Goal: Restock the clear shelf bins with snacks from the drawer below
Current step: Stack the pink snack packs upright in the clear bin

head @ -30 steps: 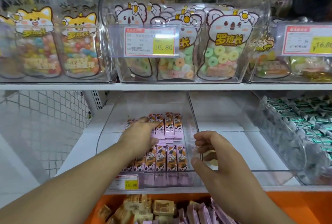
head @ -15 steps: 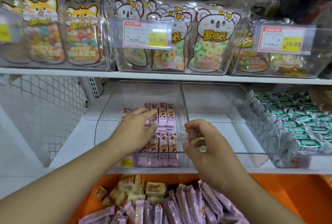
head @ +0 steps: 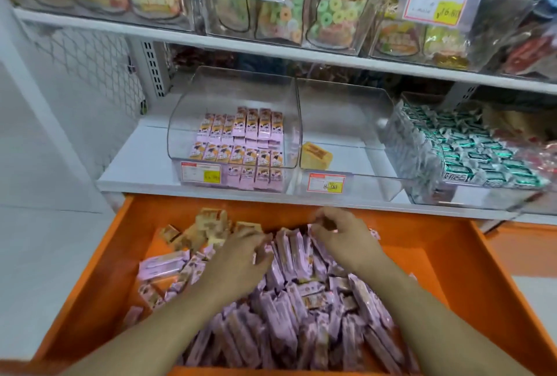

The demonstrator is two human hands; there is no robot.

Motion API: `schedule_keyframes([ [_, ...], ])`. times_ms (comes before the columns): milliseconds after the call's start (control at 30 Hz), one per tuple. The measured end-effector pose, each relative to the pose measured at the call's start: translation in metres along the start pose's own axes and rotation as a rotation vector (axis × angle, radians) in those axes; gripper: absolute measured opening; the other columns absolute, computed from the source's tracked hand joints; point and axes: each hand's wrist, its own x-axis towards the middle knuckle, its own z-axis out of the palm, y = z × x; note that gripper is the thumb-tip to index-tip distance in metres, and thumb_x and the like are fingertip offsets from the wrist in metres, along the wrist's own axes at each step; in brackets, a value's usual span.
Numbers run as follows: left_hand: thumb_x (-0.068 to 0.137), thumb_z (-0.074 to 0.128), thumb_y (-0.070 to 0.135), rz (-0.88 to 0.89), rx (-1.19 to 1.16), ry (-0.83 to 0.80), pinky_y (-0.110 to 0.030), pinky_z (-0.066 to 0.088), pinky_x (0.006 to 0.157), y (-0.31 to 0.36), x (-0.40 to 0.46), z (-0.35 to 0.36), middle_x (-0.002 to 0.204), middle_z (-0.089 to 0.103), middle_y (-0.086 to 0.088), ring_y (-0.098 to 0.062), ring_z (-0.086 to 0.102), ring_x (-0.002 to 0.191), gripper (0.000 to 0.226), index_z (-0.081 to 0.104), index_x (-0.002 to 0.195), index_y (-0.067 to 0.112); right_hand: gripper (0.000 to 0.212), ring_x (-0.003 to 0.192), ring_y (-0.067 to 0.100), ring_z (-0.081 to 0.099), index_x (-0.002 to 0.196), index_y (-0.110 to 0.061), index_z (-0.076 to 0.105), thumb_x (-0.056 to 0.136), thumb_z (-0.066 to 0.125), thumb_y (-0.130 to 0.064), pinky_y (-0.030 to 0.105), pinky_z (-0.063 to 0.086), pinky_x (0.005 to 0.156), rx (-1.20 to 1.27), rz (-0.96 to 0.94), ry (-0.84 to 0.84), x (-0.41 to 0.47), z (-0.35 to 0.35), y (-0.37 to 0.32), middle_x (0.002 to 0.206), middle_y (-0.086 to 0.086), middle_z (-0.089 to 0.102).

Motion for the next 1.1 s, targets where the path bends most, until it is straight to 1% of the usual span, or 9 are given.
schedule_keyframes([
  [133,0.101,0.058,0.045,-0.085,0.031,-0.123,-0.033,0.04,0.113,-0.036,0.0,0.032,0.153,0.045,0.005,-0.018,0.045,0.138,0.048,0.054,0.147,0.03,0.021,0.096,0.022,0.065,0.119,-0.025,0.063,0.1,0.059,-0.032,0.034,0.052,0.078,-0.213,0.117,-0.109,0.009,0.025,0.046,0.109,-0.002,0.07],
  [367,0.1,0.062,0.041,-0.135,0.053,-0.175,-0.032,0.037,0.116,-0.074,0.043,0.064,0.161,0.032,0.002,-0.023,0.04,0.145,0.064,0.036,0.158,0.039,0.061,0.128,0.037,0.055,0.153,-0.022,0.044,0.097,0.057,-0.041,0.039,0.048,0.099,-0.315,0.31,-0.188,0.045,0.06,0.102,0.142,0.014,0.057],
  [500,0.096,0.066,0.044,-0.106,0.053,-0.24,-0.038,0.033,0.12,-0.091,0.065,0.091,0.164,0.027,-0.003,-0.028,0.025,0.153,0.081,0.02,0.162,0.043,0.054,0.118,0.042,0.056,0.136,-0.018,0.049,0.089,0.052,-0.044,0.043,0.05,0.093,-0.372,0.339,-0.195,0.063,0.085,0.118,0.124,0.016,0.059],
  [567,0.093,0.071,0.041,-0.153,0.072,-0.235,-0.044,0.031,0.122,-0.098,0.071,0.105,0.164,0.027,-0.005,-0.029,0.022,0.152,0.086,0.018,0.162,0.041,0.055,0.122,0.04,0.053,0.142,-0.015,0.047,0.094,0.06,-0.038,0.043,0.049,0.098,-0.398,0.364,-0.16,0.067,0.094,0.122,0.13,0.016,0.055],
  [700,0.09,0.069,0.016,-0.314,0.089,-0.152,-0.045,0.04,0.114,-0.096,0.078,0.121,0.148,0.041,-0.013,-0.033,0.037,0.141,0.074,0.033,0.154,0.024,0.05,0.124,0.038,0.053,0.138,-0.011,0.05,0.096,0.064,-0.035,0.044,0.05,0.103,-0.445,0.412,-0.142,0.071,0.106,0.129,0.135,0.019,0.051],
  [833,0.086,0.068,-0.002,-0.343,0.036,-0.082,-0.045,0.052,0.098,-0.09,0.073,0.116,0.135,0.048,-0.008,-0.03,0.055,0.121,0.071,0.036,0.142,0.027,0.044,0.105,0.035,0.062,0.128,-0.013,0.055,0.094,0.07,-0.037,0.042,0.057,0.089,-0.356,0.48,-0.117,0.065,0.106,0.13,0.123,0.014,0.056],
  [967,0.081,0.084,0.011,-0.405,-0.184,-0.039,-0.028,0.05,0.073,-0.08,0.062,0.08,0.111,0.061,-0.001,-0.02,0.065,0.092,0.077,0.037,0.14,0.026,0.012,0.067,0.017,0.063,0.087,-0.02,0.058,0.091,0.07,-0.02,0.026,0.05,0.054,-0.212,0.456,-0.131,0.059,0.092,0.119,0.078,0.0,0.065],
  [1033,0.076,0.09,0.021,-0.409,-0.261,-0.059,-0.026,0.046,0.061,-0.07,0.056,0.057,0.094,0.067,0.002,-0.015,0.065,0.079,0.07,0.042,0.126,0.026,0.021,0.059,0.017,0.058,0.075,-0.021,0.053,0.087,0.067,-0.012,0.025,0.045,0.051,-0.177,0.443,-0.219,0.056,0.079,0.106,0.067,-0.001,0.06],
  [1100,0.074,0.093,0.025,-0.405,-0.357,-0.088,-0.027,0.05,0.062,-0.058,0.05,0.032,0.088,0.069,0.0,-0.015,0.066,0.076,0.053,0.052,0.107,0.02,0.018,0.063,0.018,0.06,0.079,-0.019,0.059,0.086,0.071,-0.009,0.033,0.052,0.058,-0.107,0.414,-0.337,0.049,0.064,0.088,0.074,0.002,0.063],
])
